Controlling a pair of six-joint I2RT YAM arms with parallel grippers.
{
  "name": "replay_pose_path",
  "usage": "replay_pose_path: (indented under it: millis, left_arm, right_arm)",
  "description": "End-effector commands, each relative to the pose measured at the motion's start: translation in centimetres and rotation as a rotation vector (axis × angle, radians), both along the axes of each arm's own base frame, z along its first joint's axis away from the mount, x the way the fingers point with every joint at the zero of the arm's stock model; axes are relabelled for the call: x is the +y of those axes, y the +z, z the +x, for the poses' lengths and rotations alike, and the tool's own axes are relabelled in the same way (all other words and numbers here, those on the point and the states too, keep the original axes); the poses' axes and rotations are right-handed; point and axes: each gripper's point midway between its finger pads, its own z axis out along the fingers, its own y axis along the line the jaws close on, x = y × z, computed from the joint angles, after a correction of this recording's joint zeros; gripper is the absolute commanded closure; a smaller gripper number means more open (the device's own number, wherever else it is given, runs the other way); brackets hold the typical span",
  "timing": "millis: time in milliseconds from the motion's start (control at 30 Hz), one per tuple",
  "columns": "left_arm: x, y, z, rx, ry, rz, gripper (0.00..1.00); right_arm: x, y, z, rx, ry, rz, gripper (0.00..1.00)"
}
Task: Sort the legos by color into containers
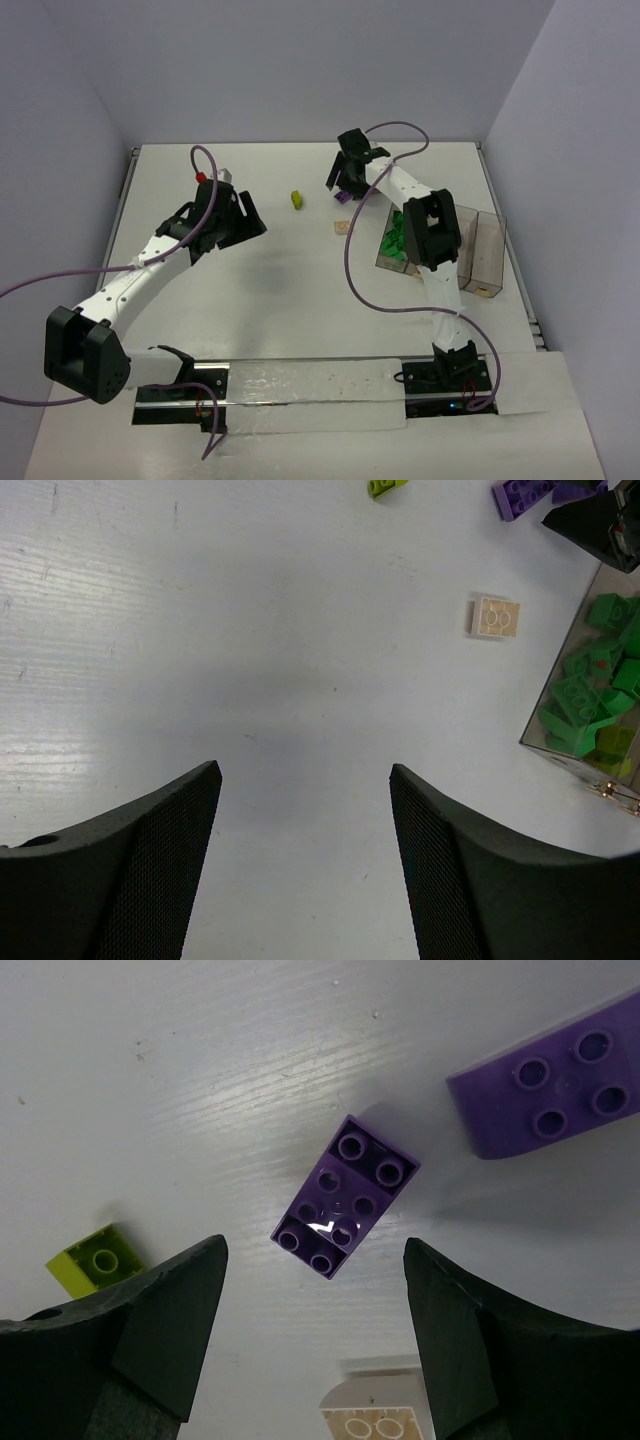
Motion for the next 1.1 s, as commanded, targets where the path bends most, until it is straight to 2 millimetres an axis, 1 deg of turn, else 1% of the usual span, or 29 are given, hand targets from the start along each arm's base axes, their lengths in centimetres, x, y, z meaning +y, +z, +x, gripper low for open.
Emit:
replay_pose_path:
  millis: [0,33,100,167,200,367,500,533,600,667,767,833,867,933,1000,1067]
  left_arm:
    - [-0.2,0.4,0.0,-0.022,-0.012,-0.004,0.24]
    - [-0.2,0.4,0.0,-0.02,-0.011,-0.003,0.24]
    - [-0.1,0.3,0.0,-0.021,-0.009,0.002,0.24]
    - [0.1,0.3,-0.1,-0.022,-0.004,0.006,0.24]
    - [0.1,0.3,-0.1,-0.022,-0.002,0.007,0.24]
    - [0.3,0.2,-0.1,-0.022,-0.001,0.017,0.24]
    - [0.2,0.3,-0.1,-0.023,-0.003,0.012,0.24]
    - [0.2,0.3,-0.1,-0.022,-0.002,0.011,0.24]
    - [0.2,0.2,-0.2,-0.02,-0.001,0.011,0.24]
    - [0.3,0.2,-0.2,-0.021,0.0,0.011,0.24]
    - [0.3,0.4,-0.3,-0.021,0.003,0.01,0.24]
    - [0.3,0.6,-0.3,-0.022,0.004,0.006,0.24]
    - [0.3,0.7,-0.3,-0.023,0.005,0.007,0.24]
    - [0.2,1.2,-0.4,-0.031,0.005,-0.005,0.24]
    - [0.2,1.5,-0.4,-0.038,0.005,-0.013,0.24]
    - [0.1,1.8,-0.5,-0.044,0.008,-0.023,0.24]
  right_arm:
    - [0.2,0.1,1.0,-0.017,-0.022,-0.028,0.23]
    - [0.3,0.6,1.2,-0.025,-0.021,-0.026,0.23]
    - [0.4,-0.5,1.3,-0.001,-0.016,-0.038,0.25]
    - [0.5,-0.3,2.3,-0.018,-0.019,-0.058,0.28]
    - [0.5,-0.3,2.4,-0.019,-0.019,-0.063,0.29]
    - [0.2,-0.1,2.7,-0.02,-0.015,-0.085,0.35]
    - [0.0,-0.3,2.5,-0.019,0.001,-0.102,0.46]
    - [-0.1,-0.3,2.4,-0.018,0.002,-0.106,0.5]
    - [-0.3,-0.5,2.1,-0.014,0.006,-0.113,0.62]
    - [-0.1,-0.3,2.1,-0.02,0.014,-0.105,0.67]
    - [0.5,0.6,1.9,-0.03,0.049,-0.076,0.7]
    - [1.2,2.7,2.0,-0.062,0.073,-0.049,0.74]
    - [1.4,4.3,2.0,-0.088,0.085,-0.038,0.75]
    - [1.6,6.4,2.1,-0.128,0.095,-0.021,0.75]
    - [1.8,9.9,1.9,-0.191,0.112,0.008,0.75]
    - [1.6,12.1,1.4,-0.242,0.122,0.021,0.75]
